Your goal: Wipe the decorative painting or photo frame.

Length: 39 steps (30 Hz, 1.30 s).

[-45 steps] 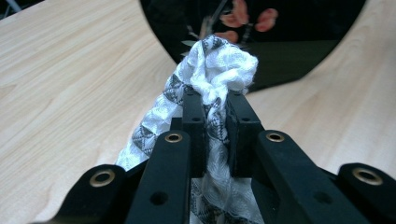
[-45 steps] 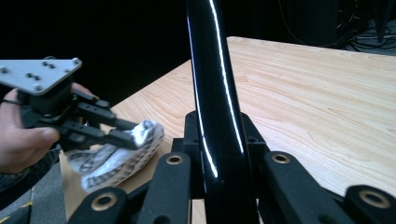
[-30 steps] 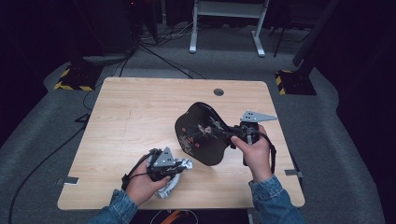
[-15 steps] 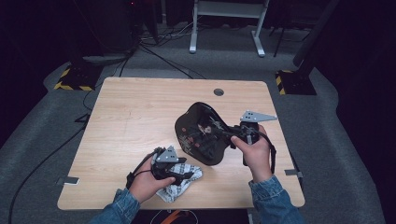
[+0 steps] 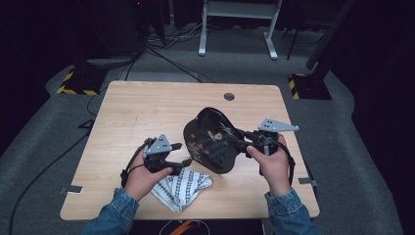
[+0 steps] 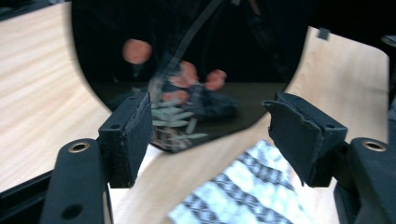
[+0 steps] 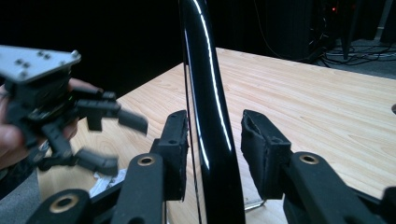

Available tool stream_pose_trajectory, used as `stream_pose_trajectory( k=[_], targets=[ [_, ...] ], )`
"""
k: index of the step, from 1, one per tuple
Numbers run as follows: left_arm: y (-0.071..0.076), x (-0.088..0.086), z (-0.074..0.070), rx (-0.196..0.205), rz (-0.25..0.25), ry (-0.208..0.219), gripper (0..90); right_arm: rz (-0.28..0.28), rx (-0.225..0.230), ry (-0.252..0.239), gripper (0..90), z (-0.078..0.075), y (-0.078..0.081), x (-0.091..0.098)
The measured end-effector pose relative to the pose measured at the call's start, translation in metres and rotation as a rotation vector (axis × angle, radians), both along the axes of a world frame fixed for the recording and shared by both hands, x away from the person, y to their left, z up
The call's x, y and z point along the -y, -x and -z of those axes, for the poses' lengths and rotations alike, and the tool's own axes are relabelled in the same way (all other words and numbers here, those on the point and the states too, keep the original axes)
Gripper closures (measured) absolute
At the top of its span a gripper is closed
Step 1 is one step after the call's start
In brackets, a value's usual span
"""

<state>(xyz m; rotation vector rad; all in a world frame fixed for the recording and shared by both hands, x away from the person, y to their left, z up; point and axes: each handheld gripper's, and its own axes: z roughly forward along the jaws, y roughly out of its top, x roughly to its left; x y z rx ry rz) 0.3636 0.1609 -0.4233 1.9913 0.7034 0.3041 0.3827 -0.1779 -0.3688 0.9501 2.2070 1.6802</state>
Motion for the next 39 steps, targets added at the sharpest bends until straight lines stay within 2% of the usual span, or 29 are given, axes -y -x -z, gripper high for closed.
stream_pose_trajectory(
  k=[4, 10, 14, 17, 18, 22, 25, 28, 31, 33, 37, 39],
  targets=[
    [-0.012, -0.010, -0.002, 0.005, -0.041, -0.009, 29.1, 0.025, 0.009, 0.009, 59.1, -0.002, 0.008, 0.006],
    [-0.028, -0.016, 0.001, -0.021, -0.060, 0.015, 24.2, 0.057, 0.015, 0.033, 57.9, -0.004, 0.019, 0.014],
    [-0.037, -0.016, 0.002, -0.023, -0.048, 0.027, 21.9, 0.084, 0.020, 0.060, 57.1, -0.005, 0.025, 0.017],
    [-0.044, -0.014, 0.003, -0.012, -0.037, 0.010, 19.0, 0.102, 0.016, 0.076, 57.4, -0.004, 0.029, 0.020],
    [-0.046, -0.013, 0.004, -0.018, -0.036, 0.022, 19.0, 0.108, 0.015, 0.083, 57.5, -0.004, 0.030, 0.021],
    [-0.053, -0.008, 0.010, -0.035, -0.023, 0.021, 19.0, 0.124, 0.014, 0.123, 58.7, -0.001, 0.033, 0.021],
    [-0.059, -0.003, 0.014, -0.049, -0.018, 0.035, 19.3, 0.127, 0.004, 0.130, 60.0, 0.001, 0.033, 0.020],
    [-0.065, 0.002, 0.018, -0.048, -0.013, 0.026, 19.6, 0.131, 0.003, 0.149, 60.9, 0.003, 0.033, 0.018],
    [-0.069, 0.005, 0.021, -0.053, -0.004, 0.035, 19.8, 0.129, -0.004, 0.152, 62.4, 0.004, 0.033, 0.017],
    [-0.074, 0.008, 0.025, -0.068, 0.015, 0.060, 20.6, 0.123, -0.002, 0.158, 63.0, 0.005, 0.032, 0.015],
    [-0.079, 0.011, 0.026, -0.032, 0.042, 0.093, 21.3, 0.121, -0.001, 0.162, 63.1, 0.006, 0.031, 0.014],
    [-0.080, 0.013, 0.026, -0.040, 0.055, 0.105, 21.6, 0.119, -0.002, 0.163, 63.8, 0.006, 0.031, 0.013]
  ],
)
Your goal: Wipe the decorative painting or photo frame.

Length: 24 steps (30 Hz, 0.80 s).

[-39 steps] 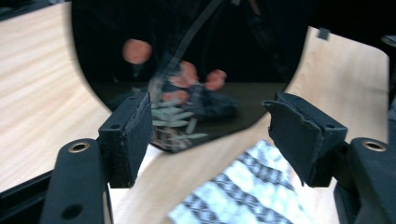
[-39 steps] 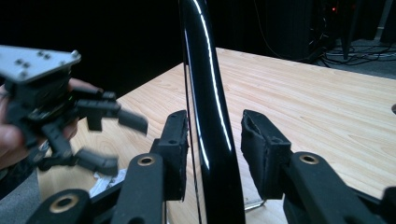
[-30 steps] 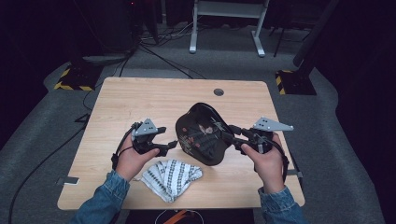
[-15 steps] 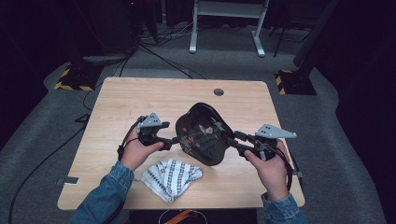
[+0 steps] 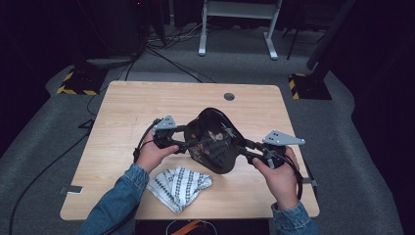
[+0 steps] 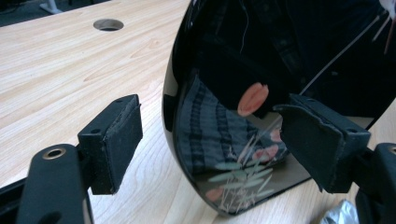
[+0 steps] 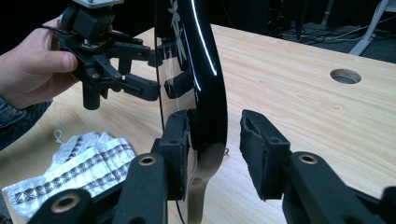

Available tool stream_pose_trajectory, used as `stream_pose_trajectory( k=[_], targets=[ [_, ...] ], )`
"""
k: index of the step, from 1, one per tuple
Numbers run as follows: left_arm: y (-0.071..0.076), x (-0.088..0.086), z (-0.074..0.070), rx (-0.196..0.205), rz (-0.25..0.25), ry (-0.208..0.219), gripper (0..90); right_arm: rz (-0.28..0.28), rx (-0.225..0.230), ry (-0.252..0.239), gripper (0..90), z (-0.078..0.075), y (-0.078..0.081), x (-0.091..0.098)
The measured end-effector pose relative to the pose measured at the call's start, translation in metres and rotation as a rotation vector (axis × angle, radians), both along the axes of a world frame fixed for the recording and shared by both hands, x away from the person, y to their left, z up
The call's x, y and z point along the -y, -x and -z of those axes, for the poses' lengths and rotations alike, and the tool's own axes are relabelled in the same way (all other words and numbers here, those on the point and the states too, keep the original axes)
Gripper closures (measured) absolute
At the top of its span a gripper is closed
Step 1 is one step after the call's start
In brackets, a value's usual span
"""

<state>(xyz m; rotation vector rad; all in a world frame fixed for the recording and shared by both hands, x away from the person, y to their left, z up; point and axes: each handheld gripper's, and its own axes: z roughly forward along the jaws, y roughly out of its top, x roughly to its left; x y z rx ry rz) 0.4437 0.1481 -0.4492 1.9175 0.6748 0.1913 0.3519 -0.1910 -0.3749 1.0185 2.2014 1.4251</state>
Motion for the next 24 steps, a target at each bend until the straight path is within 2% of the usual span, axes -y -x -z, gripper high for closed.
stream_pose_trajectory(
  k=[5, 8, 11, 14, 17, 24],
  targets=[
    [-0.0019, 0.0017, -0.0011, -0.003, 0.026, 0.005, 21.9, -0.004, -0.004, -0.005, 67.0, 0.0009, -0.0012, -0.0019],
    [-0.0014, 0.0023, -0.0027, -0.004, 0.051, 0.015, 26.7, -0.015, -0.008, 0.004, 71.9, 0.0020, -0.0017, -0.0042],
    [-0.0004, 0.0024, -0.0043, 0.005, 0.048, -0.004, 29.6, -0.015, -0.007, 0.007, 72.6, 0.0024, -0.0018, -0.0055],
    [0.0004, 0.0020, -0.0039, 0.002, 0.045, 0.003, 30.3, -0.008, -0.010, 0.004, 72.6, 0.0025, -0.0015, -0.0059],
    [0.0018, 0.0013, -0.0042, 0.013, 0.038, -0.007, 30.6, 0.001, -0.008, 0.004, 72.2, 0.0023, -0.0008, -0.0076],
    [0.0060, -0.0003, -0.0071, -0.001, 0.016, -0.017, 30.9, 0.001, -0.028, -0.019, 71.9, 0.0013, -0.0023, -0.0088]
  ],
)
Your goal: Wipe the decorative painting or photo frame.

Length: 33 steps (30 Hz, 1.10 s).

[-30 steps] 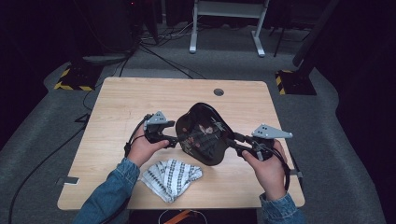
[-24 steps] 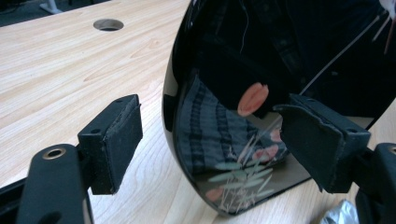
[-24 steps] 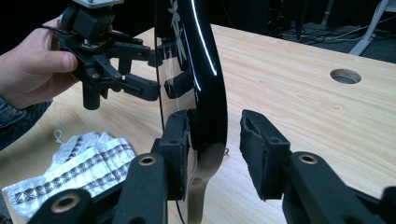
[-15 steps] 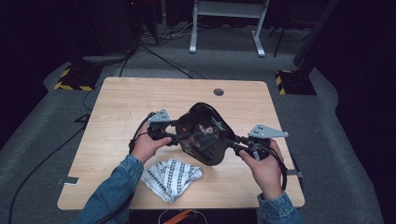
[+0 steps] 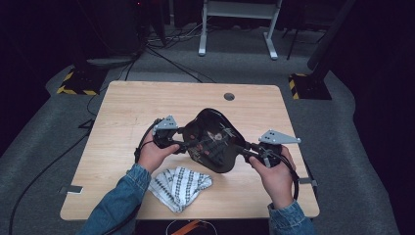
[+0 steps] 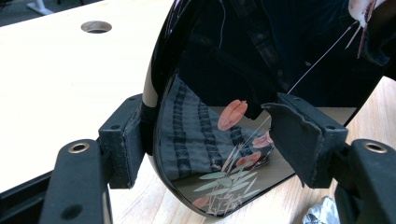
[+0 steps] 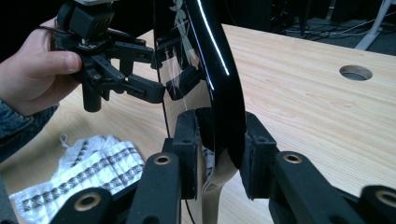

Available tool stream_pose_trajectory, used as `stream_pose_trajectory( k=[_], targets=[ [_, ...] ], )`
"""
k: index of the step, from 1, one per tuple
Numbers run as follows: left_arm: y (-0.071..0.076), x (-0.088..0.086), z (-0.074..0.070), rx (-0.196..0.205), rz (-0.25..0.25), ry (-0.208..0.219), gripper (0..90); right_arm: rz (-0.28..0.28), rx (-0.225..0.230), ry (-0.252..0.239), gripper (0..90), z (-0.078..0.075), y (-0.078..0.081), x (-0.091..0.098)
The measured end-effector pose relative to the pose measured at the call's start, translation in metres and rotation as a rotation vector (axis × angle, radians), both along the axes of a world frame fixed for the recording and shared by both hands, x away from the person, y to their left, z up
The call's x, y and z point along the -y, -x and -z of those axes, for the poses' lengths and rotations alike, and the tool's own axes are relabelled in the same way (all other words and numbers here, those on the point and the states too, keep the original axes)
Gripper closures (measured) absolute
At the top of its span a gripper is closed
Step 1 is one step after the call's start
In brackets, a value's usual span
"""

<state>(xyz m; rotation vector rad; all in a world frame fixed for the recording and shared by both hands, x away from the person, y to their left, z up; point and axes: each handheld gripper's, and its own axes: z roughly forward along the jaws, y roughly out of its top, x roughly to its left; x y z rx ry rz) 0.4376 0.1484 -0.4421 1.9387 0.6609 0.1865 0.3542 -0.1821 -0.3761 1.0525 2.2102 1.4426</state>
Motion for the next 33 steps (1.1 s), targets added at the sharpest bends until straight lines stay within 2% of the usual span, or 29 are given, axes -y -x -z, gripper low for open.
stream_pose_trajectory(
  k=[3, 5, 7, 12, 16, 18, 21, 23, 25, 27, 33],
  targets=[
    [0.002, -0.002, -0.004, -0.002, -0.019, 0.014, 31.0, -0.002, 0.005, -0.020, 71.8, -0.002, -0.003, 0.000],
    [0.003, -0.005, -0.008, 0.011, -0.036, 0.020, 31.5, -0.008, 0.013, -0.026, 71.3, -0.006, -0.006, -0.001],
    [0.003, -0.008, -0.013, 0.026, -0.060, 0.022, 33.0, -0.009, 0.026, -0.024, 70.2, -0.009, -0.010, -0.002],
    [0.003, -0.015, -0.021, 0.036, -0.098, 0.014, 35.2, -0.022, 0.045, -0.011, 68.3, -0.018, -0.024, -0.008],
    [0.004, -0.019, -0.026, 0.048, -0.136, 0.008, 38.6, -0.018, 0.071, 0.015, 64.9, -0.026, -0.038, -0.016],
    [0.005, -0.022, -0.027, 0.048, -0.153, 0.012, 38.8, -0.020, 0.073, 0.017, 64.6, -0.027, -0.041, -0.017],
    [0.006, -0.027, -0.027, 0.040, -0.183, 0.019, 39.9, -0.027, 0.086, 0.026, 62.9, -0.031, -0.052, -0.026],
    [0.009, -0.030, -0.026, 0.035, -0.213, 0.006, 40.7, -0.039, 0.094, 0.039, 61.9, -0.033, -0.056, -0.030],
    [0.010, -0.031, -0.026, 0.031, -0.221, -0.003, 41.9, -0.044, 0.099, 0.050, 61.0, -0.033, -0.059, -0.032],
    [0.012, -0.033, -0.025, 0.042, -0.239, -0.023, 42.7, -0.055, 0.114, 0.074, 59.4, -0.033, -0.065, -0.037],
    [0.016, -0.039, -0.021, 0.028, -0.279, -0.033, 45.7, -0.073, 0.093, 0.088, 56.5, -0.028, -0.080, -0.045]
  ],
)
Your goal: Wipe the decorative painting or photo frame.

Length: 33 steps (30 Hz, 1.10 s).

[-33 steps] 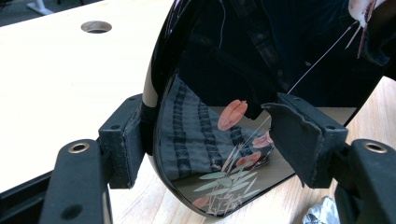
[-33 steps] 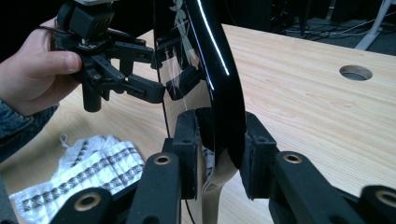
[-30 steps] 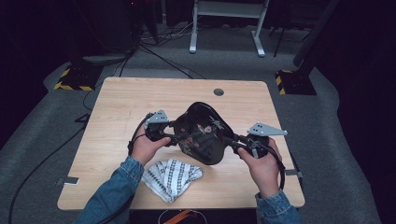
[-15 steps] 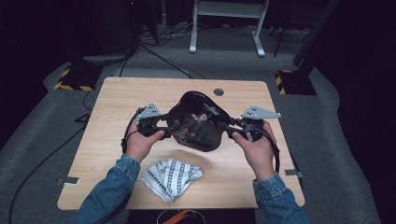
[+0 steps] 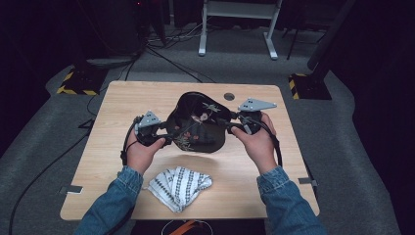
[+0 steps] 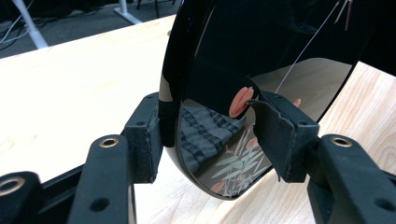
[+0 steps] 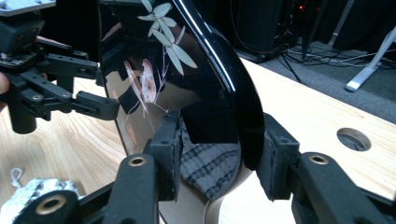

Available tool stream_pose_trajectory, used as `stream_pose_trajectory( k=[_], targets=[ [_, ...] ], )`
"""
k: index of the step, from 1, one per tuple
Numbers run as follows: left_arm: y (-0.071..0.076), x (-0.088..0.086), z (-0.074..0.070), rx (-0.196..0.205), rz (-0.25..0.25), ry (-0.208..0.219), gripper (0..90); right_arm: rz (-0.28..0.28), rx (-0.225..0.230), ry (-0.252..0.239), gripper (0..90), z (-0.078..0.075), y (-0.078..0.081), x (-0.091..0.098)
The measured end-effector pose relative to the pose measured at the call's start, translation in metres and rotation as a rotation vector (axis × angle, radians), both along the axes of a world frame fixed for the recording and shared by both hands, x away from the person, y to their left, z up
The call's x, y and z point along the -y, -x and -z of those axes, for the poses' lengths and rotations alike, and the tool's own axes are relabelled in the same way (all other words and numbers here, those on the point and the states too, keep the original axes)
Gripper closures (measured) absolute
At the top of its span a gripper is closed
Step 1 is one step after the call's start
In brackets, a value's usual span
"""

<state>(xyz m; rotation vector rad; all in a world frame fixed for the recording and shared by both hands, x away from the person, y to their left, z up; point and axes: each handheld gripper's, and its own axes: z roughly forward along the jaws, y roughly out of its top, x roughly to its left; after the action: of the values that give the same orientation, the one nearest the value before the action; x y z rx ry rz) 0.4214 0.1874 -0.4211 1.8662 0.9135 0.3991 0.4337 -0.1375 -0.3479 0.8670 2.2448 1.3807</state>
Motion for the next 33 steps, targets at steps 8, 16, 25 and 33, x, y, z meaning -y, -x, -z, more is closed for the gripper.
stream_pose_trajectory(
  k=[8, 16, 25, 33],
  targets=[
    [0.005, -0.002, 0.006, -0.012, -0.044, -0.025, 49.9, -0.037, -0.004, 0.041, 52.4, 0.008, -0.018, -0.007],
    [0.010, -0.007, 0.015, -0.042, -0.056, -0.030, 53.4, -0.063, -0.019, 0.051, 49.4, 0.015, -0.031, -0.015],
    [0.017, -0.006, 0.015, -0.041, -0.056, -0.044, 58.3, -0.083, -0.007, 0.050, 43.8, 0.020, -0.040, -0.019],
    [0.020, -0.005, 0.015, -0.045, -0.042, -0.008, 56.2, -0.086, 0.005, 0.075, 38.7, 0.024, -0.044, -0.019]
  ],
)
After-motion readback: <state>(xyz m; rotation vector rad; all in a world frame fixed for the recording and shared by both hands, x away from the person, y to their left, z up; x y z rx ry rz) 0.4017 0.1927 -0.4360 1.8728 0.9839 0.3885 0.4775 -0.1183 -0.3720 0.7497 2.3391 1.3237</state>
